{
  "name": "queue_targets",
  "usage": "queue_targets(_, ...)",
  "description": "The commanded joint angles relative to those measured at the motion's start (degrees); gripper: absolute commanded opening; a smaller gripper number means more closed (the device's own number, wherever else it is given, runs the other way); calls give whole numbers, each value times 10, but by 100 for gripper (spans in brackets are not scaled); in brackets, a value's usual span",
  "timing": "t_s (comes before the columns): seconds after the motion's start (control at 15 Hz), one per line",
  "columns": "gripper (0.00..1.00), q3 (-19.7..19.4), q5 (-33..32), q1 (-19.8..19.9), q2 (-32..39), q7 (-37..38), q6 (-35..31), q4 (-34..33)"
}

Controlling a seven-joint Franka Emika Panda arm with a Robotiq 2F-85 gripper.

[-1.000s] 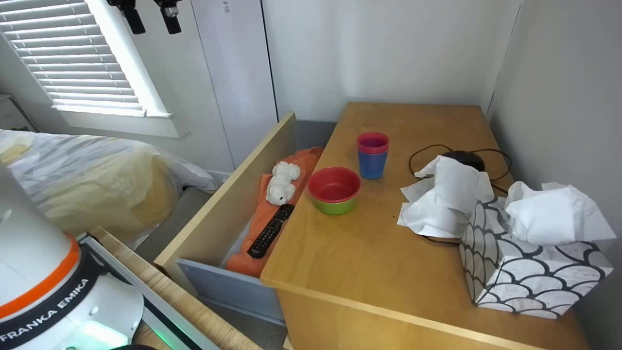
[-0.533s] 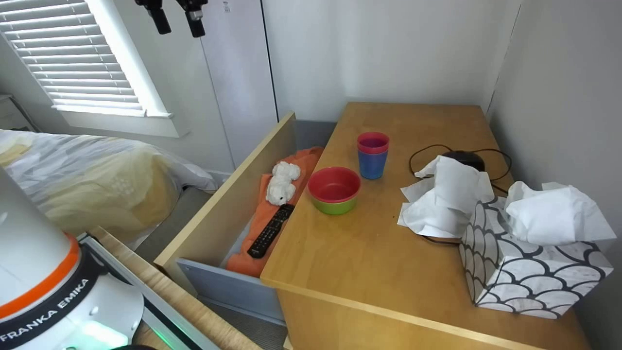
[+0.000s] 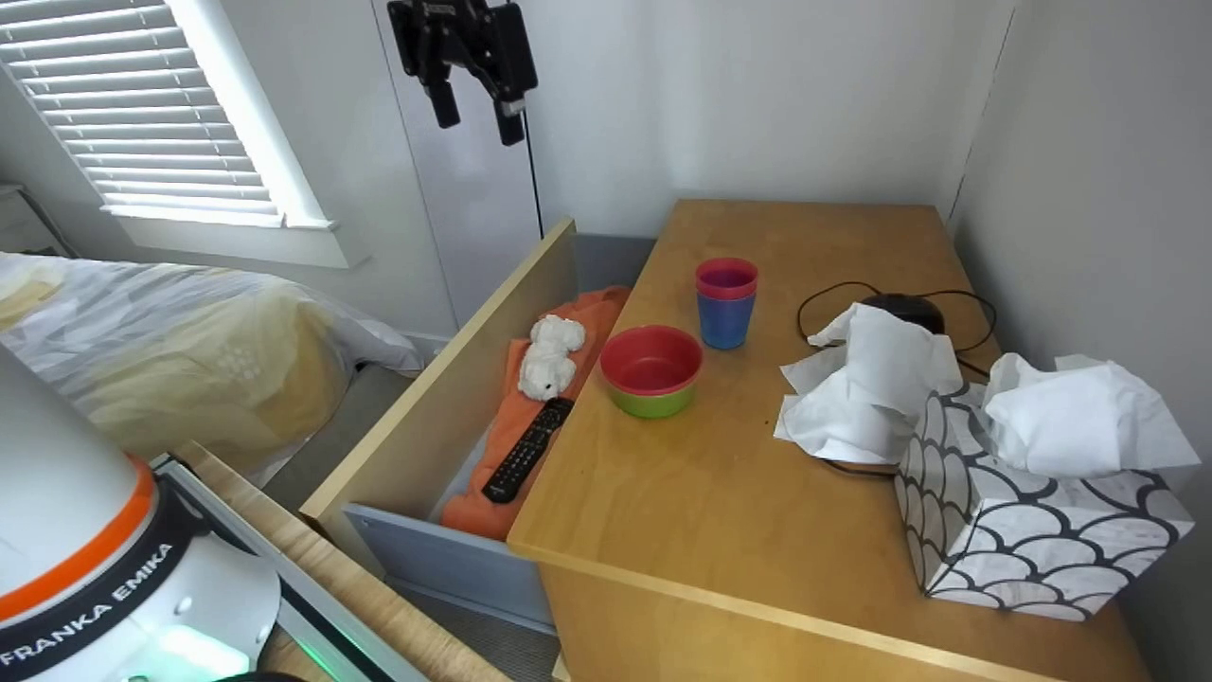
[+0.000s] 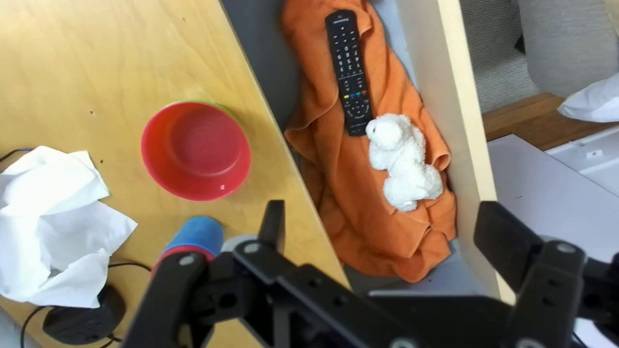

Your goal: Move the stacked cups to the right.

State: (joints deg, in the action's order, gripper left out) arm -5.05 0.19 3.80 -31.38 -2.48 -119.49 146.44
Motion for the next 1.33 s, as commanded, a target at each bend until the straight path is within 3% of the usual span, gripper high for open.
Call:
queue_targets(0.0, 100, 5, -54, 22, 75, -5, -80, -10)
queue_targets(0.33, 100, -2, -130, 42, 159, -10, -173, -24)
queue_targets(0.4, 100, -8, -129, 44, 175, -12, -187, -27)
queue_targets(0.47, 100, -2, -113, 36, 143, -3, -169, -14)
queue_targets(0.93, 100, -11, -118, 40, 187, -16, -188, -33)
queue_targets(1.27, 100, -26, -126, 43, 237, -69, -269, -41)
